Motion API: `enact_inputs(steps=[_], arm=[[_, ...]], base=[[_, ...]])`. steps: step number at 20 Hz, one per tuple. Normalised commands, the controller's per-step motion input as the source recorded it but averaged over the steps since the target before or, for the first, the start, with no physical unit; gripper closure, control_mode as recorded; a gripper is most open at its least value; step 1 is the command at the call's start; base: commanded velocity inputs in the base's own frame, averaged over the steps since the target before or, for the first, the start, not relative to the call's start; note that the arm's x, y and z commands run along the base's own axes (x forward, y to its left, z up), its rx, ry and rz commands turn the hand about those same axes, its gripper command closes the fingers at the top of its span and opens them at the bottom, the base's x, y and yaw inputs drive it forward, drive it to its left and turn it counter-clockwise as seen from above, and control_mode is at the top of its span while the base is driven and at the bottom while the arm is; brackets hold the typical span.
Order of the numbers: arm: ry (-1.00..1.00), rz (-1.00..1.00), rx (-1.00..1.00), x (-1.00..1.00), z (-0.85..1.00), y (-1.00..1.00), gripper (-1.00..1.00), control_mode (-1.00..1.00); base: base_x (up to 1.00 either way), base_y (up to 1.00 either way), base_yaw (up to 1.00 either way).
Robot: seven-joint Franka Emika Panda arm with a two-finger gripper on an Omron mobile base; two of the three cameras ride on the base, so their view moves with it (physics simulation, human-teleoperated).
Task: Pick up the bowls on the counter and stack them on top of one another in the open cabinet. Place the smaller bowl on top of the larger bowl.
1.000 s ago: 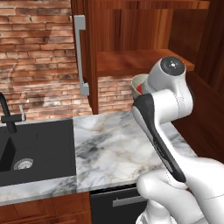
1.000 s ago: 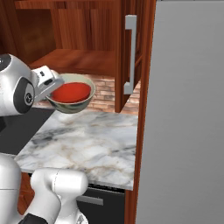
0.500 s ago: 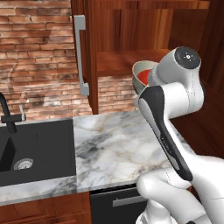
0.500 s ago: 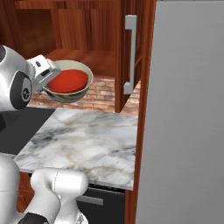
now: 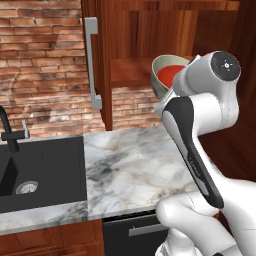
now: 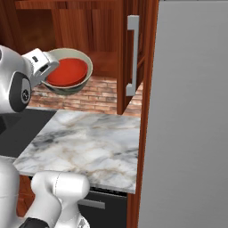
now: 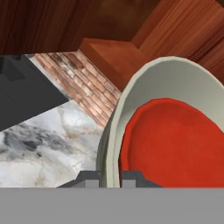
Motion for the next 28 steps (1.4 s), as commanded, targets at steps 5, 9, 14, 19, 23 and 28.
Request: enact_inputs(steps=[5,9,14,19,23,28], arm=[[-0.04,0.02,-0.02,-0.05,0.17,0.0,1.0,-1.0],[0.0,0.02,-0.04,-0.13,0.14,-0.03,1.0,-1.0],[0.01,0.02,-0.06,-0.15,0.14,-0.04,1.0,-1.0],[0.05,0.02,-0.06,-0.14,0.12,-0.03,1.0,-1.0],[0.09,0.03,-0.07,-0.1,0.05,-0.01,1.0,-1.0],[0.07,0.03,-0.05,-0.04,0.01,0.0,1.0,-1.0]], base=[[0.0,0.0,0.0],[0.0,0.0,0.0],[0.0,0.0,0.0],[0.0,0.0,0.0],[0.0,0.0,0.0],[0.0,0.0,0.0]])
